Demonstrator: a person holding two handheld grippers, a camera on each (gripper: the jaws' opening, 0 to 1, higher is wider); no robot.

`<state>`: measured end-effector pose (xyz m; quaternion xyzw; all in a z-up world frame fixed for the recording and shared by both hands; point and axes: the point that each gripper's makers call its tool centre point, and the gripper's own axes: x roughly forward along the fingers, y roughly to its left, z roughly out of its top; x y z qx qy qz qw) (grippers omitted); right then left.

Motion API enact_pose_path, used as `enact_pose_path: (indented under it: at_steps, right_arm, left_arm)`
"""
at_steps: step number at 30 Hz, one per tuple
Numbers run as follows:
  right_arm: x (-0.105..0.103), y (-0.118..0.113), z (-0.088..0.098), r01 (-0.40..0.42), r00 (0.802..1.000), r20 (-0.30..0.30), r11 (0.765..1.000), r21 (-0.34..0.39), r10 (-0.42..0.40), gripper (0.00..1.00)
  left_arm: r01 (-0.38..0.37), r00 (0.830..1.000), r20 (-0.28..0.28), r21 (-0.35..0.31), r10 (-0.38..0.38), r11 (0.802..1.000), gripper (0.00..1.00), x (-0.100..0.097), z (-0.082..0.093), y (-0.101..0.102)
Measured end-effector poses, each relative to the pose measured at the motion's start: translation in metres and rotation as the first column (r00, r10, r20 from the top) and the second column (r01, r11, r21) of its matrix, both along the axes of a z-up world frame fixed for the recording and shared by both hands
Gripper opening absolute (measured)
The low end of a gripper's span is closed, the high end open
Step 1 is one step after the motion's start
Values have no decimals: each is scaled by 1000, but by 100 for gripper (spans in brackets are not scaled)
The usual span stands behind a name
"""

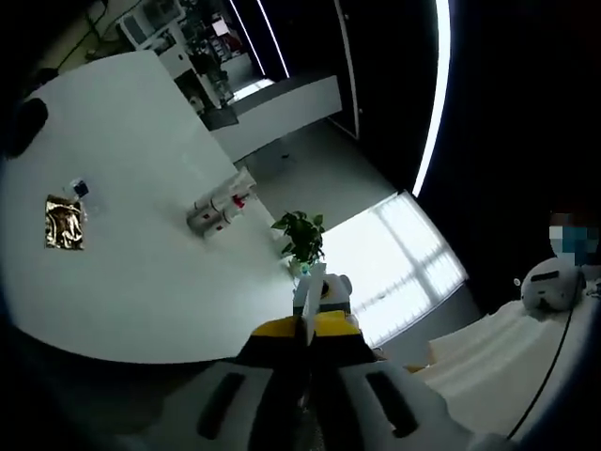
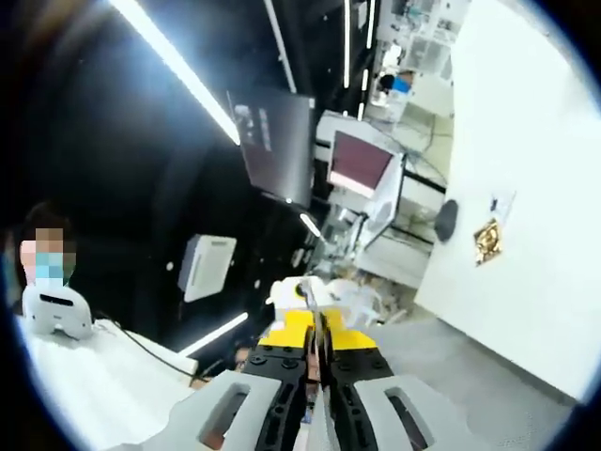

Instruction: Arrange the skincare products in the storage area until every visible bottle or jar stands upright without overlapping.

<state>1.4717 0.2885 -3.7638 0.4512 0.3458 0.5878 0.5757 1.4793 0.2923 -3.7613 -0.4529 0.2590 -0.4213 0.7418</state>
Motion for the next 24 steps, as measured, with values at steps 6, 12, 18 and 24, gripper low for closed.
enact_pose_path:
  at_steps: [6,12,18,24]
  right_arm:
    - [-13,10,-10,-73,997,14,996,-48,73,7]
    - [-6,8,-10,-60,997,-58,998,-23,59,0]
    - [10,-4,-6,6,989,-145,999,35,0,0]
    - [4,3,-2,-2,995,-98,999,43,7,4]
  left_arm:
    - [-40,999,-12,9,40,999,0,4,-2,6]
    - [-69,997,-33,12,69,998,0,7,-4,6]
    - [-63,998,-27,18,64,998,0,4,-3,3]
    - [-66,998,-6,18,66,998,0,2,-2,6]
